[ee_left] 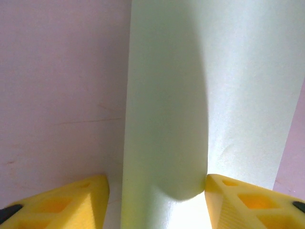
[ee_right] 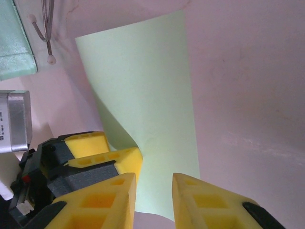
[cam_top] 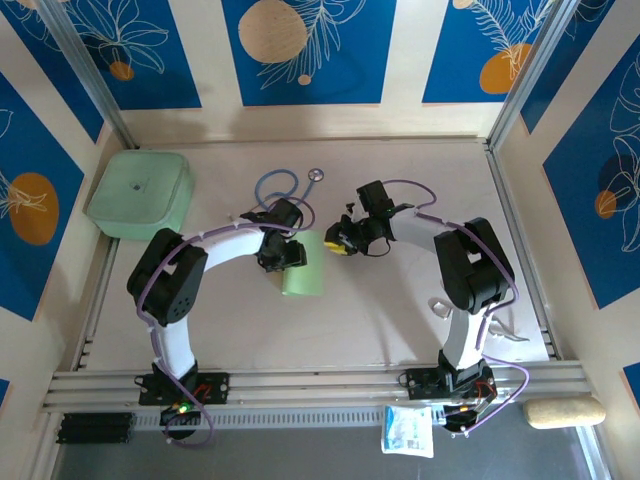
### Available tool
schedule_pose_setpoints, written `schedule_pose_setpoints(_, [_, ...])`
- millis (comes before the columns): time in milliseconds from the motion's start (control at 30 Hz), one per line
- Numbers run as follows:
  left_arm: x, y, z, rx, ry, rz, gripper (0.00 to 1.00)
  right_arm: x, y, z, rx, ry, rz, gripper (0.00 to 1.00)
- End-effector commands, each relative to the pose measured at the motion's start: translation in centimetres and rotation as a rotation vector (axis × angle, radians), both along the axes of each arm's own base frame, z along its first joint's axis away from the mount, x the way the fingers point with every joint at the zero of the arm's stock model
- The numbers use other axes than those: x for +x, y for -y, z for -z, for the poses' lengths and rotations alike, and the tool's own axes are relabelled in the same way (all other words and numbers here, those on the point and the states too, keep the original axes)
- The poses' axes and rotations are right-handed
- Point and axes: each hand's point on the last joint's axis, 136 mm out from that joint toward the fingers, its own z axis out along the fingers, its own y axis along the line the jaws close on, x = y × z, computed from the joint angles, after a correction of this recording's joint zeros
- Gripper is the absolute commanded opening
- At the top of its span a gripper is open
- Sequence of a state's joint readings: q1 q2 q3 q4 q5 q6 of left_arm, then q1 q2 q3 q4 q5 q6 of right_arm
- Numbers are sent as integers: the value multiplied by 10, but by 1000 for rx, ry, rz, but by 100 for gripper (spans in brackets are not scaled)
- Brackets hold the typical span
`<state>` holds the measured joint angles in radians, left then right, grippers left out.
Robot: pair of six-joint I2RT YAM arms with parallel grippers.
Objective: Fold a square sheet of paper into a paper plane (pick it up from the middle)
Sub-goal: First fold the square sheet of paper in half at the center of the table.
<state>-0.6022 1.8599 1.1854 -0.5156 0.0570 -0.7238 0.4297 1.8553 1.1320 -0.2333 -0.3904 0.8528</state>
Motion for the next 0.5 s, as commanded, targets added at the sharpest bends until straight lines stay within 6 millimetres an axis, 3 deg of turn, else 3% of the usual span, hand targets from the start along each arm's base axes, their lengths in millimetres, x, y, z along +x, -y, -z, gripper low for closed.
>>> schedule_pose_setpoints(0, [-5, -17, -3, 44, -7, -15, 55, -7, 3, 4, -12, -15, -8, 27])
schedule_pose_setpoints(467, [-2, -29, -14, 48, 11, -34, 56, -11, -5, 13, -18, -34, -45, 26])
